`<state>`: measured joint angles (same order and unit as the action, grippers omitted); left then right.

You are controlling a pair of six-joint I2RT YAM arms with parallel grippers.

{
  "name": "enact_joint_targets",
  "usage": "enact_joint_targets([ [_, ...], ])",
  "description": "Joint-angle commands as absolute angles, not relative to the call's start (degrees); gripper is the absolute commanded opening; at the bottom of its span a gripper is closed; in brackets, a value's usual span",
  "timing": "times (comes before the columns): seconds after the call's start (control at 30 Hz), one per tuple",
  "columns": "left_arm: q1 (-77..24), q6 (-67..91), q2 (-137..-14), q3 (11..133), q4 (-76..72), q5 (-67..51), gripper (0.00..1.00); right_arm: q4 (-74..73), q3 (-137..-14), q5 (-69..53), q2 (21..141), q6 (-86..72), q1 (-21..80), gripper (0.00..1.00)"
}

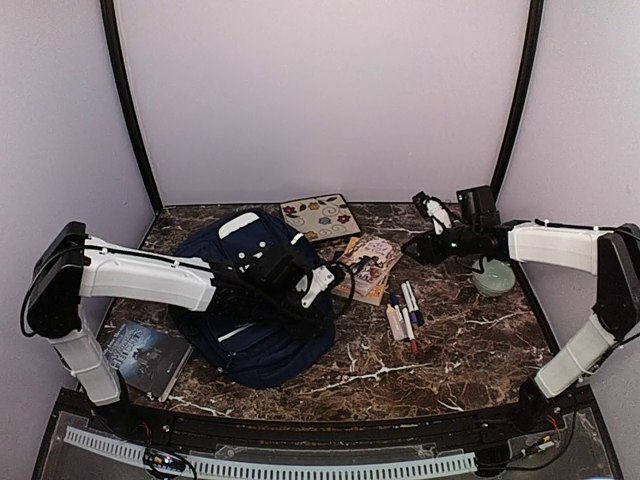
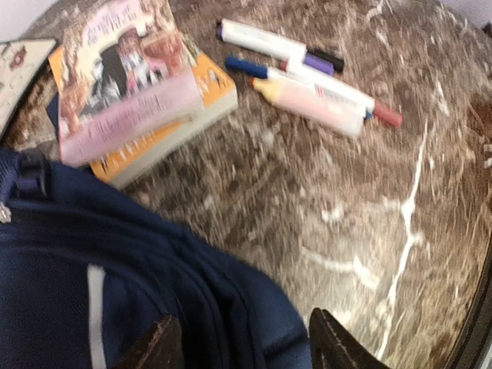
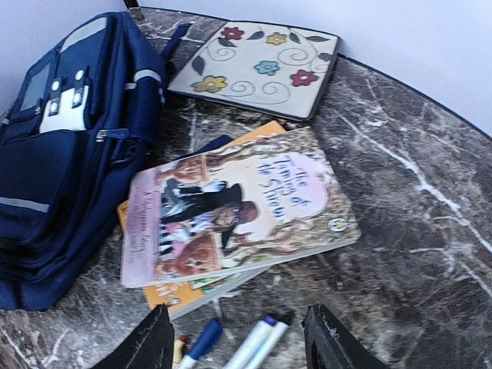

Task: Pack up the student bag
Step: Pick up the book.

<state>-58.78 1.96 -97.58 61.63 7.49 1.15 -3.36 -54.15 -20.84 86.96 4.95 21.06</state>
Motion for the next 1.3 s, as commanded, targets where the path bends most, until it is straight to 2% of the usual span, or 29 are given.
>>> enact_joint_targets([
  [0.0, -58.27, 1.90, -102.61, 75.51, 6.99, 7.87, 0.62, -10.72, -62.06, -25.17, 93.02, -5.19, 16.96, 0.62],
  [0.13, -57.35, 4.24, -111.26, 88.58, 9.16, 10.61, 0.64, -12.74, -65.16, -31.67, 99.53, -10.60, 14.97, 0.70],
  [0.27, -56.59, 6.26, -118.67, 95.30, 7.34, 11.46, 0.65, -9.96, -65.14, -32.91, 102.68, -14.80, 14.21, 0.75],
  [0.33, -55.84, 8.07, -120.87, 96.57, 5.98, 10.89, 0.62, -10.04, -65.64, -34.05, 104.63, -16.37, 13.56, 0.78],
  [0.47, -53.67, 11.07, -121.99, 94.49, 2.08, 5.34, 0.55, -6.53, -65.65, -37.66, 107.92, -20.30, 12.24, 0.95],
  [0.53, -52.00, 12.59, -122.15, 92.78, -0.04, 2.38, 0.53, -4.43, -65.65, -39.15, 109.60, -21.24, 11.98, 0.96],
  [0.8, -49.92, 12.82, -125.50, 92.06, -2.89, -2.42, 0.47, 6.15, -65.63, -41.43, 115.44, -25.46, 10.65, 0.92],
  [1.27, -50.01, 13.95, -132.71, 94.06, -1.43, -7.26, 0.43, 20.72, -66.57, -47.98, 121.91, -36.85, 10.54, 0.84],
])
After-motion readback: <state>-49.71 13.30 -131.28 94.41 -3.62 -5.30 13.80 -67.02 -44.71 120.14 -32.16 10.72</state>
